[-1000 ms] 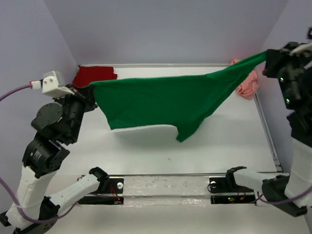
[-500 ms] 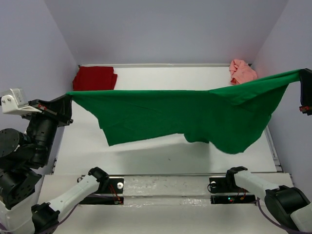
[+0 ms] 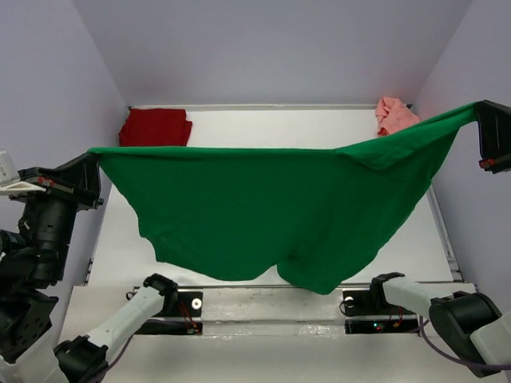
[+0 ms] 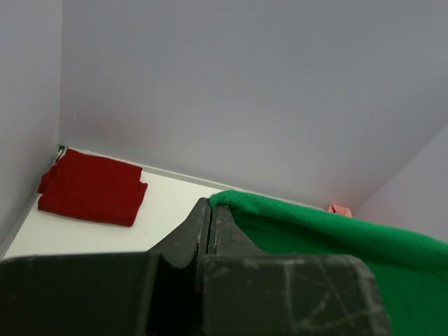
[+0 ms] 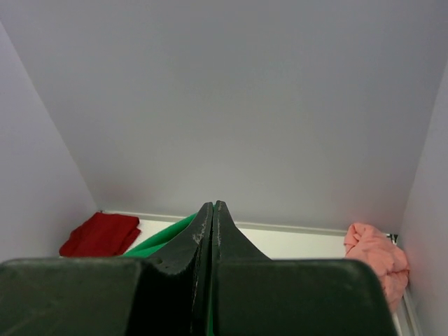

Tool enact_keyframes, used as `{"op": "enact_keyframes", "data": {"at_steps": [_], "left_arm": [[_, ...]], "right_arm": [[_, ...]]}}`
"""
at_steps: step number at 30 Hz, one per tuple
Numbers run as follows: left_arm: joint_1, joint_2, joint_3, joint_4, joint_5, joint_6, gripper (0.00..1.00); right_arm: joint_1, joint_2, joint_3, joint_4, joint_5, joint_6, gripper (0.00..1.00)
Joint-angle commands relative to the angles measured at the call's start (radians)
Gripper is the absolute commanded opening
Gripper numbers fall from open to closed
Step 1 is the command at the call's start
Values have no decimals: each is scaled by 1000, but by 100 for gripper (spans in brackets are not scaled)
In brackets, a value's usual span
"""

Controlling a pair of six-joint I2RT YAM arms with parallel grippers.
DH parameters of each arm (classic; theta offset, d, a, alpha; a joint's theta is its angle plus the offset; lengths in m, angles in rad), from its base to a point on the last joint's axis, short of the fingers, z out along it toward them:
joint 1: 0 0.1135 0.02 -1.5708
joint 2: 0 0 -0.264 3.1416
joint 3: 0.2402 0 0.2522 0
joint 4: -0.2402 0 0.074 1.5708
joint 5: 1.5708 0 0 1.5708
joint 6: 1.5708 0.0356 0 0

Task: Fold and stack the t-shirts
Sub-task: Flatten the tshirt out

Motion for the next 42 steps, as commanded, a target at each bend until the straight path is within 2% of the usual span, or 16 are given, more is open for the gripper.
{"op": "enact_keyframes", "data": {"at_steps": [1, 9, 14, 16, 18, 25, 32, 42], "left_arm": [[13, 57, 2, 56, 26, 39, 0], [13, 124, -83, 128, 32, 55, 0], [12, 209, -66, 164, -41, 108, 0], [12, 238, -32, 166, -42, 119, 0], [12, 239, -9, 175, -8, 121, 0], [13, 126, 66, 148, 89, 95, 0], [15, -9, 66, 115, 161, 53, 0], [13, -72, 51, 115, 247, -10, 0]], "right_arm": [[-10, 23, 7, 45, 29, -21, 0], [-10, 77, -151, 87, 36, -30, 0], [-10, 222, -33, 73, 110, -68, 0], [-10, 276, 65, 54, 77, -65, 0], [-10, 272, 87, 51, 52, -56, 0], [-10, 67, -45, 113, 9, -55, 0], [-10, -150, -168, 178, -156, -18, 0], [-10, -178, -51, 176, -301, 28, 0]]}}
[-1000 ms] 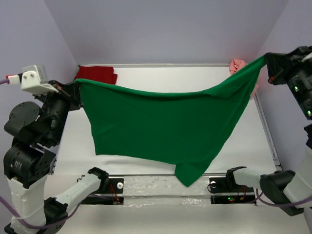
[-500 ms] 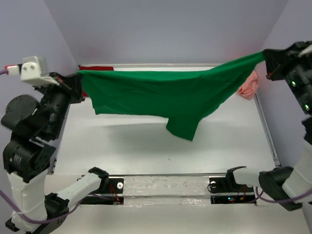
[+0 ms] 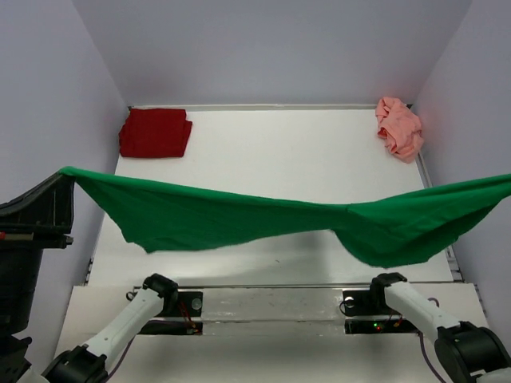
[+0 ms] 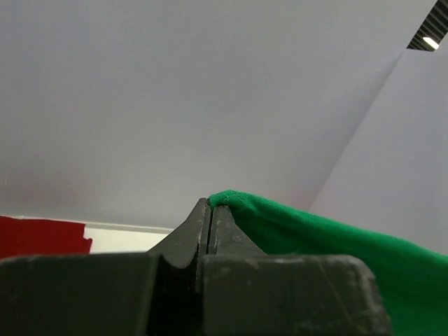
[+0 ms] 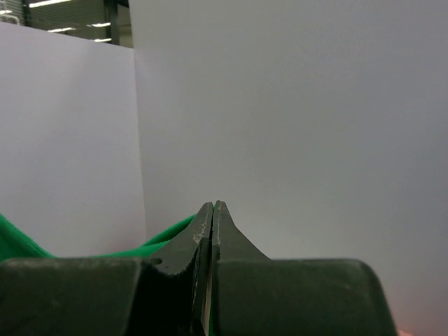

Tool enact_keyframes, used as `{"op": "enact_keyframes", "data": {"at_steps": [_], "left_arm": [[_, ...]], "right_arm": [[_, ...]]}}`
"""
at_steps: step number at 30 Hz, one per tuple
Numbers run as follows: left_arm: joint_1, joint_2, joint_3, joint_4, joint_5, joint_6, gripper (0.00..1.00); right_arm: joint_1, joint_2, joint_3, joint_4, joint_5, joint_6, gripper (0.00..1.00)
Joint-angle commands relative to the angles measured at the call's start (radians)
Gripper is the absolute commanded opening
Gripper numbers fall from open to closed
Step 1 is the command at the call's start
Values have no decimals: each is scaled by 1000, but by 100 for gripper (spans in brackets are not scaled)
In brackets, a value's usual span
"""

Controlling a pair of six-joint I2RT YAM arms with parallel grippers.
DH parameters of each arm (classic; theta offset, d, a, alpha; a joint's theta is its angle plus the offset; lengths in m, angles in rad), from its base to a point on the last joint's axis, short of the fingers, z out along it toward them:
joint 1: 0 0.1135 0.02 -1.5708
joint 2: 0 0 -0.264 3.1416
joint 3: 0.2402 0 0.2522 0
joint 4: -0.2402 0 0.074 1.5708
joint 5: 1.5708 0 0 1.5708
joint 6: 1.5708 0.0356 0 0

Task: Fold and stack the t-shirts
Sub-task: Flatten the tshirt out

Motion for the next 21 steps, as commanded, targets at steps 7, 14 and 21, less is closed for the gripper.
{"op": "enact_keyframes", "data": {"at_steps": [7, 14, 21], "left_arm": [[7, 83, -84, -6, 25, -35, 0], [7, 264, -430, 75, -170, -21, 0], [13, 571, -536, 247, -273, -33, 0]], "right_arm": [[-5, 145, 24, 4, -45, 27, 0], [-5, 292, -286, 62, 165, -50, 0], [-36, 548, -350, 151, 265, -84, 0]]}}
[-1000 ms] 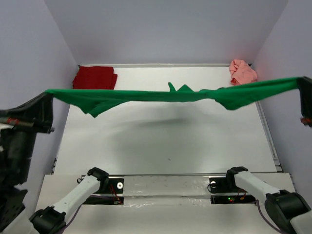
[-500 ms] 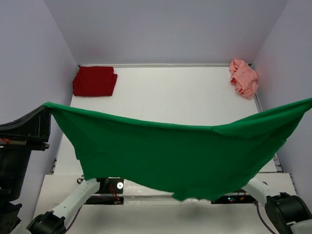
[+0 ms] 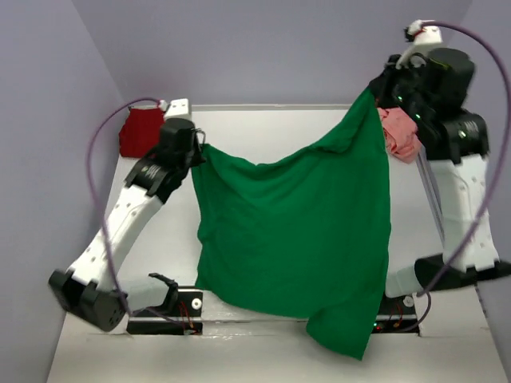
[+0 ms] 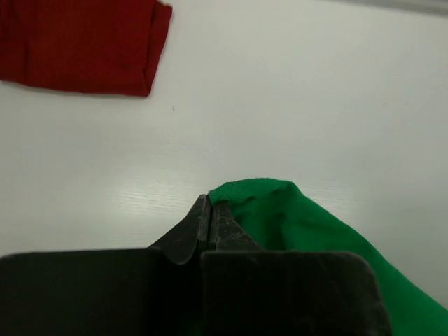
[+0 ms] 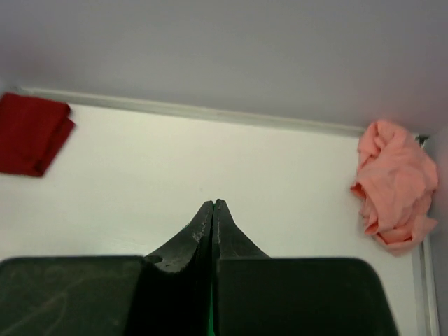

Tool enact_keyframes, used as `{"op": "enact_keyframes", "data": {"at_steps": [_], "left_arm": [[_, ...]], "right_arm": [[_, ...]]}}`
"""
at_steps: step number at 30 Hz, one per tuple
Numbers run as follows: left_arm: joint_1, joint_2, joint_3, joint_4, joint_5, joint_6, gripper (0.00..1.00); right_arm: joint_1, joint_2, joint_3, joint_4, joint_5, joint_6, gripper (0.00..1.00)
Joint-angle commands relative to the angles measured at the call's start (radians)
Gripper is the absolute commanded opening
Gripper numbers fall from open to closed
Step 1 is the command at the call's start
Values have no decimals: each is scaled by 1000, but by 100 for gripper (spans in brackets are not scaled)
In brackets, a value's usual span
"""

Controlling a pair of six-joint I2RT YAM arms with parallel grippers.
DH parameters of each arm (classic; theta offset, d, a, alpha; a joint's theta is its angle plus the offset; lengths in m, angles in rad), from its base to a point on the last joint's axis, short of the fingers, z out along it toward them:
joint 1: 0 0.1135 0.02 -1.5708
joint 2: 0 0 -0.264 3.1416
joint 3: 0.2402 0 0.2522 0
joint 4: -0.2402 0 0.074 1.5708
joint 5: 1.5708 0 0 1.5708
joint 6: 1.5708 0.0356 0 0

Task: Fold and stack the t-shirts
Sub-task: Flatten the tshirt out

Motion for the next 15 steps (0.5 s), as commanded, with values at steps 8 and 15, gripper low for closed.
{"op": "enact_keyframes", "data": {"at_steps": [8, 15], "left_arm": [[139, 458, 117, 218, -53, -12, 0], [147, 692, 319, 179, -40, 24, 0]], "right_arm": [[-140, 395, -6, 130, -3, -29, 0], [-174, 569, 26, 164, -63, -38, 0]]}}
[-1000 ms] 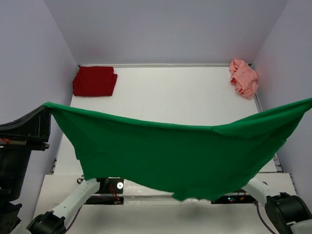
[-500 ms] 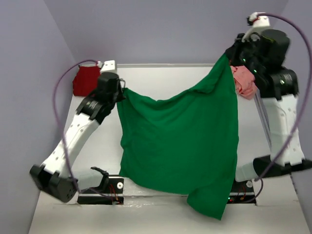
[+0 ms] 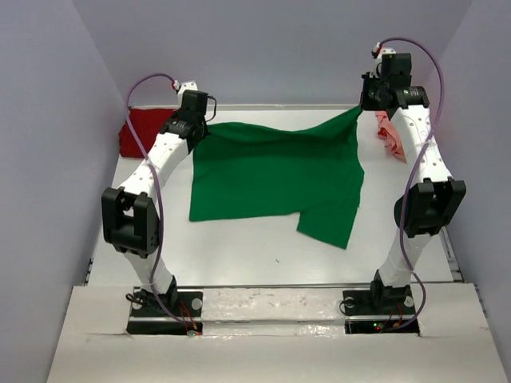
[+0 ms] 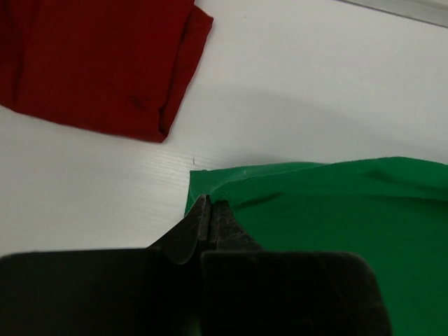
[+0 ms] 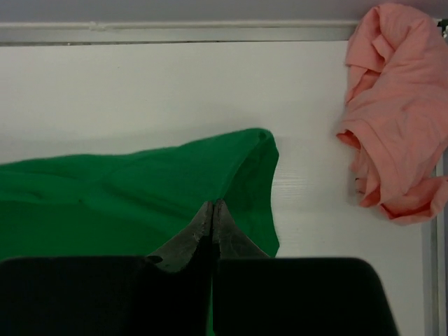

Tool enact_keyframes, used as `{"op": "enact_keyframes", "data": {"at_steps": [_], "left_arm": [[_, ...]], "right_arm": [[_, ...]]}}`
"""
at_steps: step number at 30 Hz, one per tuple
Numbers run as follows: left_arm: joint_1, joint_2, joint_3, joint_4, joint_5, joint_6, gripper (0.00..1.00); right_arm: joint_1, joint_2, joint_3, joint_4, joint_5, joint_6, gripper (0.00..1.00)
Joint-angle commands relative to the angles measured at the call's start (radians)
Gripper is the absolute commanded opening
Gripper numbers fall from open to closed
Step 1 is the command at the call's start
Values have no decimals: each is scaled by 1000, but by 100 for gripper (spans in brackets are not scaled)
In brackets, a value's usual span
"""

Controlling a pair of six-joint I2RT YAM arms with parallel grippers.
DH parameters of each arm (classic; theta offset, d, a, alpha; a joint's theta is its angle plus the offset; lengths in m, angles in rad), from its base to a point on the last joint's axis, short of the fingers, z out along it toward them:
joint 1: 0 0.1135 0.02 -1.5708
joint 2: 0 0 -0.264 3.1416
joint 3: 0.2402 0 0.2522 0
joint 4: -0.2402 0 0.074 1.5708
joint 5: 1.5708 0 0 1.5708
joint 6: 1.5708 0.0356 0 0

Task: Fold and stack the t-shirts
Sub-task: Flatten the tshirt out

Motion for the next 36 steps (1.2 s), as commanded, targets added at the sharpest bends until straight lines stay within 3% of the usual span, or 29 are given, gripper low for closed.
{"op": "enact_keyframes", "data": {"at_steps": [1, 8, 16, 21, 27, 31, 36], "left_arm": [[2, 100, 133, 42, 5, 24, 0], [15, 291, 346, 10, 23, 30, 0], [19, 286, 334, 22, 31, 4, 0], [7, 108, 257, 21, 78, -1, 0], [-45, -244, 170, 15, 236, 27, 0], [-96, -537, 79, 18, 341, 35, 0], [-103, -802, 20, -53, 495, 67, 0]], "right_arm": [[-13, 52, 57, 94, -61, -17, 0], [-33, 175, 111, 97, -103, -55, 0], [-43, 170, 85, 129, -108, -57, 0], [-43, -57, -7, 143, -89, -61, 0], [-43, -408, -143, 166, -83, -31, 0], [-34, -697, -222, 183, -137, 26, 0], [-34, -880, -218, 137, -271, 61, 0]]}}
